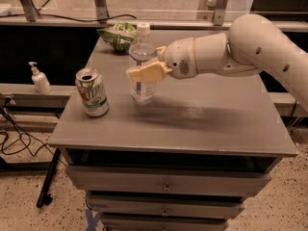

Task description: Move blue plastic bottle near 7up can

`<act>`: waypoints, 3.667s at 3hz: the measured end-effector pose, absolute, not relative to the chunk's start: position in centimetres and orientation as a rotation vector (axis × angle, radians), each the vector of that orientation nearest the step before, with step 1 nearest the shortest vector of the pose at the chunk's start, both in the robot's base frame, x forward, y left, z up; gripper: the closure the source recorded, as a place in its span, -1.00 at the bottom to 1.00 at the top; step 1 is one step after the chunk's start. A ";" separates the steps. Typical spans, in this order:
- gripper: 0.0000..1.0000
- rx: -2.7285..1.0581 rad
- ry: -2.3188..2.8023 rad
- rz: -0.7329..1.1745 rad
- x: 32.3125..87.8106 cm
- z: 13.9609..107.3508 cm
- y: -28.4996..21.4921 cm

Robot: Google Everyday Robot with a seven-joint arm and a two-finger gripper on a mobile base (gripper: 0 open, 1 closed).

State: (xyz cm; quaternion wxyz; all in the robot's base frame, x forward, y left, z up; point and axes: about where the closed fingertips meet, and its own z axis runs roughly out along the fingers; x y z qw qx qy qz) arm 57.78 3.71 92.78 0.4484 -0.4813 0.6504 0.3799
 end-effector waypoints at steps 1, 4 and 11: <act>1.00 -1.229 1.558 0.955 57.8 92.4 5.8; 1.00 -1.316 1.472 1.020 56.1 91.5 9.5; -1.00 -1.322 1.474 0.996 55.9 91.0 8.0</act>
Offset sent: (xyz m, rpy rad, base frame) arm -0.0041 0.0514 -0.0125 0.0433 -0.0630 0.1157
